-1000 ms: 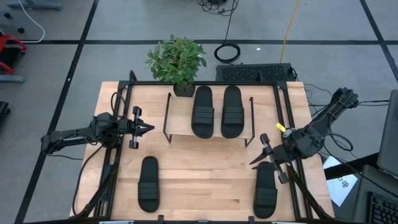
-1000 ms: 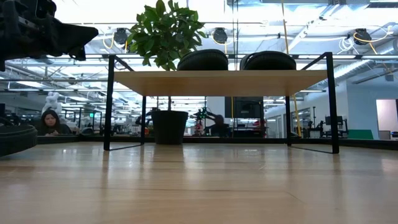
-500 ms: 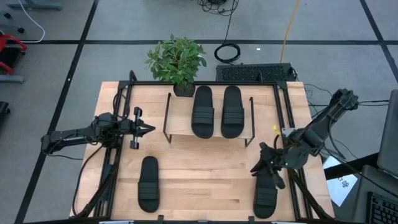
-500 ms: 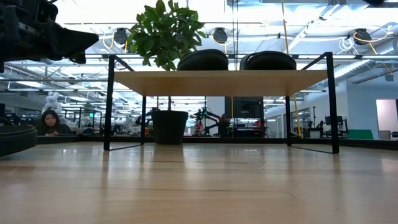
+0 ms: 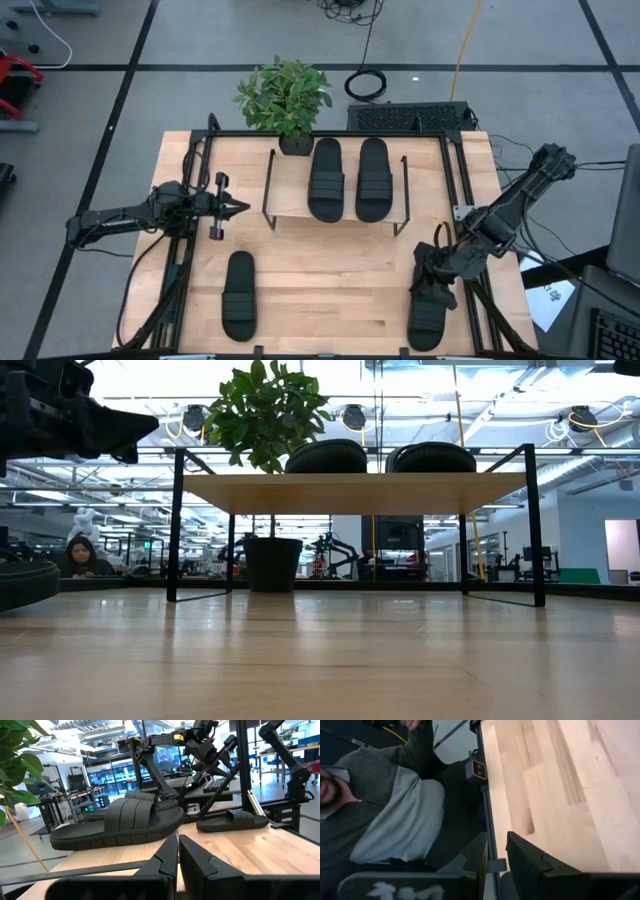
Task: Pick and place slides into the shelf
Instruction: Put the right black slide under the shelf
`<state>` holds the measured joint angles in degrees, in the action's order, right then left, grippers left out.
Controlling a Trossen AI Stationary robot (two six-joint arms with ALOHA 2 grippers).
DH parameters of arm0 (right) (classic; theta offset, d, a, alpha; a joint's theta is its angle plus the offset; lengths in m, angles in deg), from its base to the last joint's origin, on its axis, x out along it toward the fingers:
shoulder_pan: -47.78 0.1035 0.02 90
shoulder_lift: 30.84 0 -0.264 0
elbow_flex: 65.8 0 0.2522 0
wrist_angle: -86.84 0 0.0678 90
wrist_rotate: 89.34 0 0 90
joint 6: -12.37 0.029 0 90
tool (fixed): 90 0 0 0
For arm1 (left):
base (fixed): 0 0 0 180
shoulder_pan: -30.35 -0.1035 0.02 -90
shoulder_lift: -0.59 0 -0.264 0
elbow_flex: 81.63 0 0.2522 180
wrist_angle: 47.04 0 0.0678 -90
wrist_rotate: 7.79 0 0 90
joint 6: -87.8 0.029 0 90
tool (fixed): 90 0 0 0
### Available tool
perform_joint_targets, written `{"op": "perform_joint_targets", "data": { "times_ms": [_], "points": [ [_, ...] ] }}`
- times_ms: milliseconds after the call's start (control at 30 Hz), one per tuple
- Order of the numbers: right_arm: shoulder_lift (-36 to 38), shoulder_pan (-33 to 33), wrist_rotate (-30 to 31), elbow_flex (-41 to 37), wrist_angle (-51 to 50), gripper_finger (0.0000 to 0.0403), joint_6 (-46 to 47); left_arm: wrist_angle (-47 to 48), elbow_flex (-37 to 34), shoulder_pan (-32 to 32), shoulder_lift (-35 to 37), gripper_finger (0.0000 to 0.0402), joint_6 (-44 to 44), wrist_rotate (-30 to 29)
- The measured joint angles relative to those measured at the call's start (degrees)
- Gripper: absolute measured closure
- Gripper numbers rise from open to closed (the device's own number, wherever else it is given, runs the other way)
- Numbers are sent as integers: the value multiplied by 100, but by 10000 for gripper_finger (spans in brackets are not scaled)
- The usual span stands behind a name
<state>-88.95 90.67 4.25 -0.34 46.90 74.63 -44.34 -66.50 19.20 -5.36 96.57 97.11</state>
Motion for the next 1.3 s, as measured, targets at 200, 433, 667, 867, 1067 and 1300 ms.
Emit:
{"op": "perform_joint_targets", "data": {
  "times_ms": [200,433,667,867,1067,1300],
  "points": [
    [-11,2,-104,-160,103,339,568,58,0,0,0,378,1,0],
    [-13,2,-237,-653,262,339,628,58,0,0,0,378,57,-2],
    [-13,27,-688,-1341,1148,332,1174,65,0,0,0,378,38,-2],
    [-2,132,-642,-1482,1346,278,1322,67,0,0,0,378,49,-2],
    [0,453,-652,-1482,840,220,2048,76,0,0,0,378,46,-4],
    [-2,673,-172,-1482,701,184,1895,106,0,0,0,378,81,-63]
  ]
}}
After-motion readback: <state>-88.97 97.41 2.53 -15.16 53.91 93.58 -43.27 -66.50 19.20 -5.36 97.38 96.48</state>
